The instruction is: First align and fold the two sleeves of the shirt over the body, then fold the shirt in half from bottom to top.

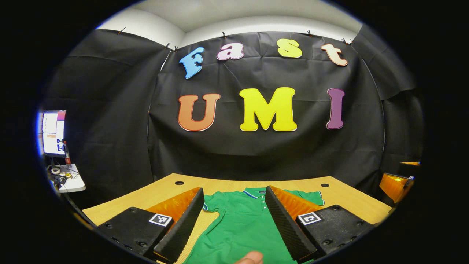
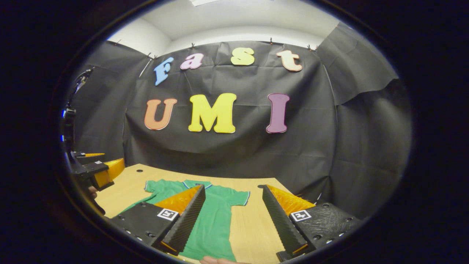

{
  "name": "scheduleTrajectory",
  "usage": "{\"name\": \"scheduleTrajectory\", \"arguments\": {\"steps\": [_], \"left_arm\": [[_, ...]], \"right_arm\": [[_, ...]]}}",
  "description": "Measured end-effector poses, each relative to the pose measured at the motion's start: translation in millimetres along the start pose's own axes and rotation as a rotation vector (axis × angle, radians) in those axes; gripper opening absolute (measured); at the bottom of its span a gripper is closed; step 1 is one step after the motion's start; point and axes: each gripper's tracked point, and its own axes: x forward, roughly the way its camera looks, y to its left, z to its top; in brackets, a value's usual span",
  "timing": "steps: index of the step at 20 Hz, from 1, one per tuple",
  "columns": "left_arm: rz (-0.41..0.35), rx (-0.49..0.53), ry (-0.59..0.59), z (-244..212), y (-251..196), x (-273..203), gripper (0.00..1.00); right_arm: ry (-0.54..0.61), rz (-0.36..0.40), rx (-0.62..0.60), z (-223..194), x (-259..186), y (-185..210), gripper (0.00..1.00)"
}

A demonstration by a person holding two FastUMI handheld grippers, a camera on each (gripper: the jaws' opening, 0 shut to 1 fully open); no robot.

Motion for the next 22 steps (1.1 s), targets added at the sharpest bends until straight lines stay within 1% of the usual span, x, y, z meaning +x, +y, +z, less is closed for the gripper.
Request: {"name": "scheduleTrajectory", "arguments": {"steps": [3,7,11,14,16,17,18,21,22], "left_arm": [[0.0,-0.001,0.015,-4,-1,3,1.0],[0.009,0.005,0.007,-2,1,4,1.0],[0.001,0.01,0.012,-3,-4,4,1.0],[-0.006,0.019,0.006,-3,-6,2,1.0],[-0.005,0.021,0.0,-3,-6,3,1.0],[-0.006,0.021,0.0,-2,-6,2,1.0],[-0.006,0.021,0.003,-4,-6,3,1.0],[-0.004,0.026,0.003,-4,-7,2,1.0],[-0.003,0.028,0.001,-3,-6,2,1.0]], "right_arm": [[0.002,-0.013,-0.01,-1,3,-4,0.94],[0.012,-0.017,0.004,-4,5,-8,0.95],[0.025,-0.021,-0.001,-9,9,-10,0.95],[0.039,-0.029,-0.006,-14,15,-15,0.95],[0.042,-0.021,0.002,-15,23,-15,0.95],[0.037,0.006,0.014,-12,31,-11,0.96],[0.026,0.029,0.011,-9,42,-6,0.94],[0.038,0.03,0.01,-11,94,-14,0.95],[0.061,0.011,-0.004,-16,114,-18,0.95]]}}
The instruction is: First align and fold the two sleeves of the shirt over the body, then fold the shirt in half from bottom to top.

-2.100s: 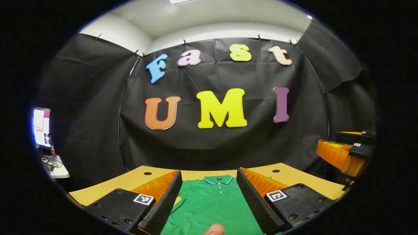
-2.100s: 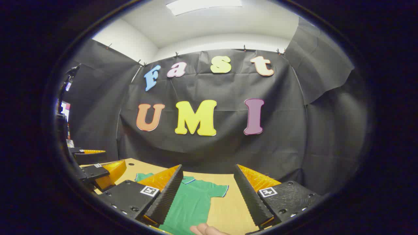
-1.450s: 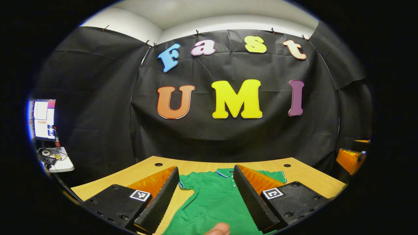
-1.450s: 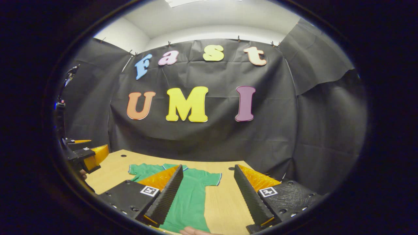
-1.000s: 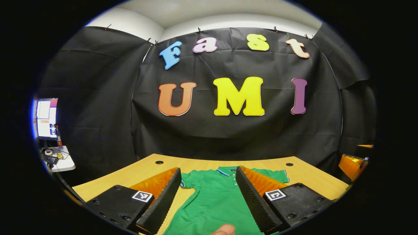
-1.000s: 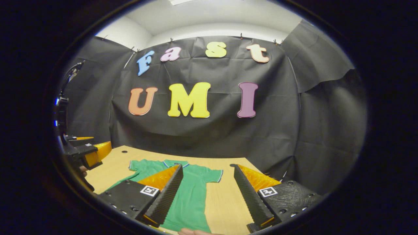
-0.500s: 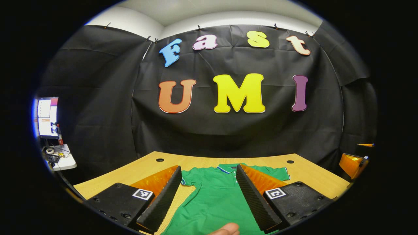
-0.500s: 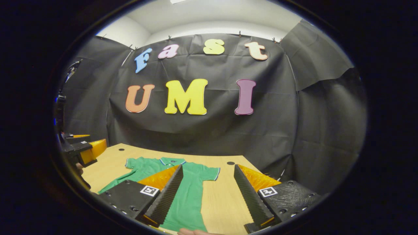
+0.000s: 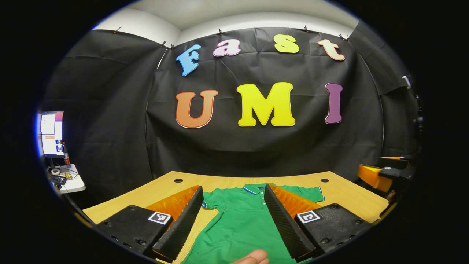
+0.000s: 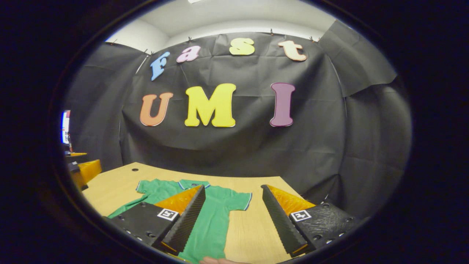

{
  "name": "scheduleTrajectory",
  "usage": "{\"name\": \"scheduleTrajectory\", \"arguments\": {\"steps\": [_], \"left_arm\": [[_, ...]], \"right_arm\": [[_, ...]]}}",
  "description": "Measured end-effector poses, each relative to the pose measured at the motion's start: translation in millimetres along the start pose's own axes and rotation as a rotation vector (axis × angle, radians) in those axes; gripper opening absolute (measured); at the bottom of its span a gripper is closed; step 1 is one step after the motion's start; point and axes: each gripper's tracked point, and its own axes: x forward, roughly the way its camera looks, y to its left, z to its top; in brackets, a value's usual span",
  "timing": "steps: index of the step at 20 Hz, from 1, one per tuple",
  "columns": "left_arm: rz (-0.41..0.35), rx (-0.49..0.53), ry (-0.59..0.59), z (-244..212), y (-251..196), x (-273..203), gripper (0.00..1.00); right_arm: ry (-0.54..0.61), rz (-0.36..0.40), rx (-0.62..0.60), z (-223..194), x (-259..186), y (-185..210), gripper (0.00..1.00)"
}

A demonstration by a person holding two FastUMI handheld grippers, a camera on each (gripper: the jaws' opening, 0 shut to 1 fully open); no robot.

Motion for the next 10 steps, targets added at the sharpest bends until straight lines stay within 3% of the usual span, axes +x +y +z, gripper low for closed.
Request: {"name": "scheduleTrajectory", "arguments": {"steps": [6,10], "left_arm": [[0.007,-0.01,0.005,-1,7,3,1.0],[0.025,-0.019,0.02,-7,13,11,1.0]], "right_arm": [[0.071,-0.06,-0.062,-21,113,-20,0.96],[0.167,-0.076,-0.103,-67,179,-22,0.94]]}}
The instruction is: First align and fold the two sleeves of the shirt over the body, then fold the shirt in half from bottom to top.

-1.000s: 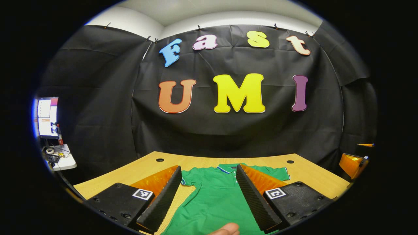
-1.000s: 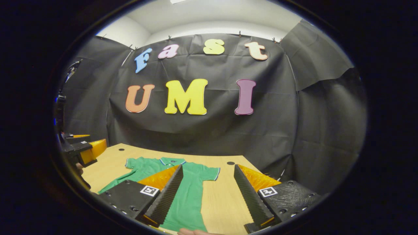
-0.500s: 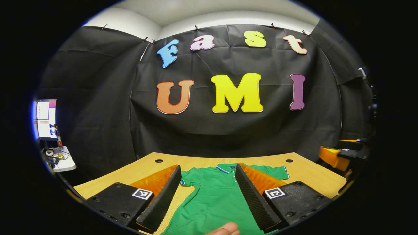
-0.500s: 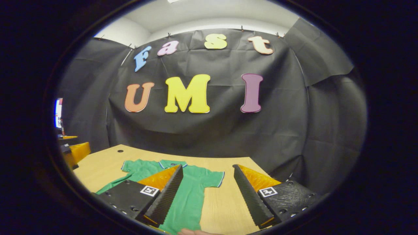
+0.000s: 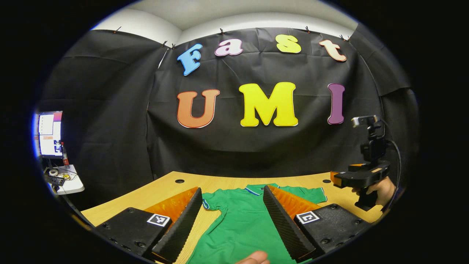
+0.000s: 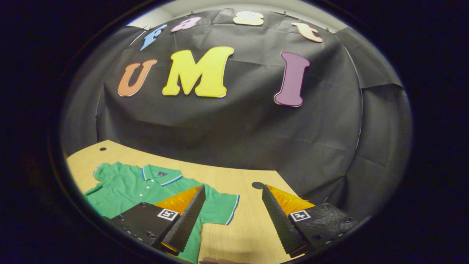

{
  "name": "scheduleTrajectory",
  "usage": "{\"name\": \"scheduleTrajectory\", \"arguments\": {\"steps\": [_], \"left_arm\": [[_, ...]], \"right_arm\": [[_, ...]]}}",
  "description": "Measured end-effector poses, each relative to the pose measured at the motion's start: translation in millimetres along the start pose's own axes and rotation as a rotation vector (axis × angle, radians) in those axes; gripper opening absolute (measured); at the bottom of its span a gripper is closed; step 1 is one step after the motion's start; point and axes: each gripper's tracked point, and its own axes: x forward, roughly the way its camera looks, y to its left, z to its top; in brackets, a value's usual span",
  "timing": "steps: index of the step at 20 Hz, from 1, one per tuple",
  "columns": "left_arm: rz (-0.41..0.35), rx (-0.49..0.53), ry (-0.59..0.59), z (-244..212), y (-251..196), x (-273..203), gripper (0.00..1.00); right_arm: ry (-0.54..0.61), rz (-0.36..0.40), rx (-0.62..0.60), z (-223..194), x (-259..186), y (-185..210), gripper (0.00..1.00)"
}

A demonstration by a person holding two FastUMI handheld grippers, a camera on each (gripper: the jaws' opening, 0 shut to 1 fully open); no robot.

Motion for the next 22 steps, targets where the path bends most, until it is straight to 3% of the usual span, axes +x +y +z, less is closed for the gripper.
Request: {"name": "scheduleTrajectory", "arguments": {"steps": [6,12,14,15,16,19,22], "left_arm": [[0.014,-0.004,0.025,-7,7,8,1.0],[0.035,-0.016,0.065,-19,16,20,1.0],[0.042,-0.018,0.073,-22,17,21,1.0],[0.044,-0.019,0.075,-22,19,22,1.0],[0.046,-0.02,0.078,-23,18,24,1.0],[0.045,-0.018,0.088,-25,17,25,1.0],[0.043,-0.011,0.082,-23,17,24,1.0]], "right_arm": [[0.223,-0.053,0.018,-79,77,-4,0.96],[0.343,-0.031,0.109,-114,104,-1,0.89],[0.359,0.0,0.18,-117,109,6,0.8],[0.38,0.013,0.227,-118,107,10,0.67],[0.383,-0.009,0.246,-119,109,5,0.61],[0.388,-0.002,0.218,-116,110,11,0.19],[0.386,-0.017,0.141,-111,111,15,0.04]]}}
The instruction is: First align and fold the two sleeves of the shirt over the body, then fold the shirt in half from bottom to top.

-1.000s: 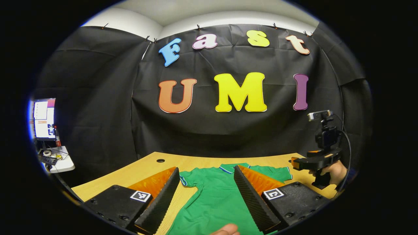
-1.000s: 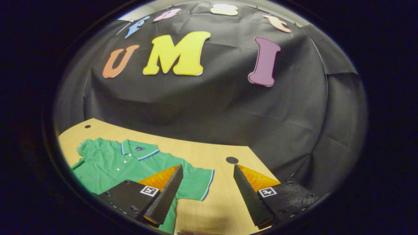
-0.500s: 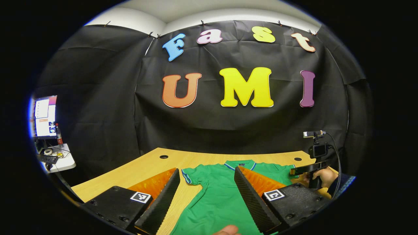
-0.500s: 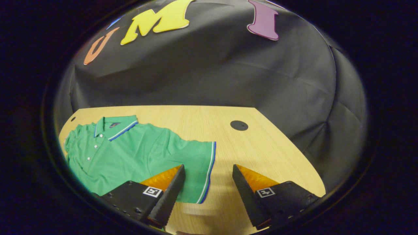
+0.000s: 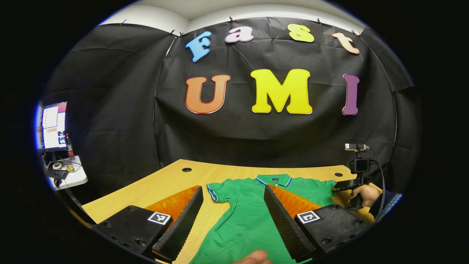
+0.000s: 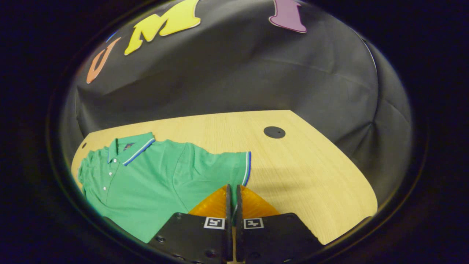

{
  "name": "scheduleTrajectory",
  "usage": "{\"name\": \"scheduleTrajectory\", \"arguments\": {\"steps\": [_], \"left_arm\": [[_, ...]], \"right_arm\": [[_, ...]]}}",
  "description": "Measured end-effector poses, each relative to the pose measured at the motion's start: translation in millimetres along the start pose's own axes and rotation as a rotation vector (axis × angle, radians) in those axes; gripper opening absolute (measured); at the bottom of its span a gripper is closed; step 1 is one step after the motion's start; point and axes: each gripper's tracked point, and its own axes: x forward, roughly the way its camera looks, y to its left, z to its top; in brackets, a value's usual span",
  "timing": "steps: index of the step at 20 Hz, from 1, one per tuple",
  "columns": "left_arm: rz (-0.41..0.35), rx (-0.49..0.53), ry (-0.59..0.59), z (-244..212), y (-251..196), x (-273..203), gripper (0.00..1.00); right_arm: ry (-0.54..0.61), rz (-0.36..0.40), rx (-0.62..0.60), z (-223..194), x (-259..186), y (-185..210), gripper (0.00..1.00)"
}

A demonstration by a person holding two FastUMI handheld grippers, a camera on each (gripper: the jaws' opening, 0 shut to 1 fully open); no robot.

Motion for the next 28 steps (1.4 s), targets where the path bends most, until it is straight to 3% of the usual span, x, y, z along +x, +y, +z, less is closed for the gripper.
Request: {"name": "scheduleTrajectory", "arguments": {"steps": [11,15,18,19,20,21,24,28], "left_arm": [[0.03,0.003,-0.019,8,14,0,1.0],[0.028,-0.005,-0.009,4,11,3,1.0],[0.023,0.009,-0.013,6,8,1,1.0],[0.026,0.011,-0.017,7,9,1,1.0],[0.028,0.008,-0.016,7,9,2,1.0],[0.029,0.003,-0.01,5,8,3,1.0],[0.04,-0.059,-0.02,7,7,4,1.0],[0.038,-0.036,-0.012,4,5,7,1.0]], "right_arm": [[-0.173,-0.045,-0.183,56,-48,30,0.0],[-0.222,0.022,-0.26,60,-62,74,0.0],[-0.239,0.134,-0.265,57,-82,120,0.01],[-0.255,0.178,-0.237,63,-93,133,0.08],[-0.269,0.226,-0.209,68,-104,146,0.09],[-0.285,0.252,-0.191,75,-117,150,0.42],[-0.36,0.334,-0.146,98,-161,151,0.96],[-0.439,0.357,-0.11,114,-216,120,0.94]]}}
